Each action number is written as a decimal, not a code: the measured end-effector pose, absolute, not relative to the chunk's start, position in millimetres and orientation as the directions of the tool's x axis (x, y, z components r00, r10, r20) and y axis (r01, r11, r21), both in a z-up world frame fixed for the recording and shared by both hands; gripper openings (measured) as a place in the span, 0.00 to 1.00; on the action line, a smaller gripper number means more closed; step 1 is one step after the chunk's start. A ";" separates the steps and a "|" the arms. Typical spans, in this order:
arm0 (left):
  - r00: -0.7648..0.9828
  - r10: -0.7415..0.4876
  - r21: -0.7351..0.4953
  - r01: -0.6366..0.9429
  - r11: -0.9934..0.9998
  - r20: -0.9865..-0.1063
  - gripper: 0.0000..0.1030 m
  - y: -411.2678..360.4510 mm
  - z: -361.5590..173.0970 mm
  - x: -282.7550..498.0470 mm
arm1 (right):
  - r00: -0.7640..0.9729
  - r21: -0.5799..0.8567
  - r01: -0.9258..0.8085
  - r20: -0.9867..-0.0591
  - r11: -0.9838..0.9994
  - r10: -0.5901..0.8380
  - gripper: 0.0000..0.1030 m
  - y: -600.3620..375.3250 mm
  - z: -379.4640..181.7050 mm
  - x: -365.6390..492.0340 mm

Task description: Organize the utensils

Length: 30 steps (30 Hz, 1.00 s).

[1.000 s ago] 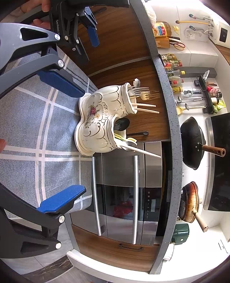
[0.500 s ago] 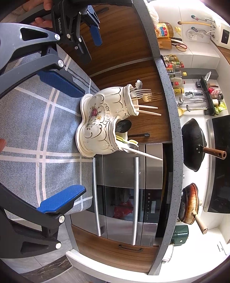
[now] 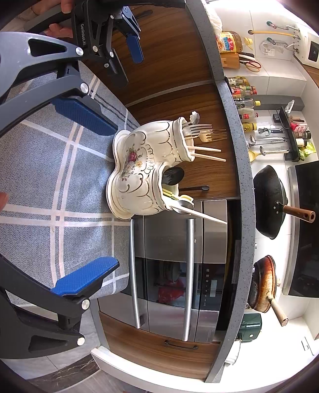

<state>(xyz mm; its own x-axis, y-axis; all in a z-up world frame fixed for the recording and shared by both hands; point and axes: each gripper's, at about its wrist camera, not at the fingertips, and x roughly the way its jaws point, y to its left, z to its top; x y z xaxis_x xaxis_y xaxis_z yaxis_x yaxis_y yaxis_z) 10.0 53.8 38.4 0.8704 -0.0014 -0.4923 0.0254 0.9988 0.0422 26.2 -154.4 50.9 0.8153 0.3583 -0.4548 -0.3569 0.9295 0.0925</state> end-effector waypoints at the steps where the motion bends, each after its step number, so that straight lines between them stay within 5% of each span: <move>1: 0.870 -0.001 0.043 0.025 0.999 -0.492 0.91 53.7 38.5 10.0 | 0.815 0.092 -0.357 -0.455 0.930 0.358 0.95 -153.9 51.0 26.9; 21: 0.888 0.021 0.103 0.029 0.994 -0.459 0.91 46.9 38.9 7.6 | 0.814 0.089 -0.355 -0.460 0.931 0.355 0.95 -155.1 48.6 26.4; 30: 0.830 -0.009 0.032 0.033 0.999 -0.557 0.95 55.5 23.8 26.0 | 0.816 0.087 -0.340 -0.468 0.936 0.339 0.95 -158.5 47.1 28.0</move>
<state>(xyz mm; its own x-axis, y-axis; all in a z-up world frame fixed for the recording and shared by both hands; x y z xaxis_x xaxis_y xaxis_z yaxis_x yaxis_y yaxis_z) 26.0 55.5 23.8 0.8302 -0.0091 -0.5574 0.0328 0.9989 0.0325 28.0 -158.5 47.1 0.8157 0.3395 -0.4683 -0.3399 0.9365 0.0868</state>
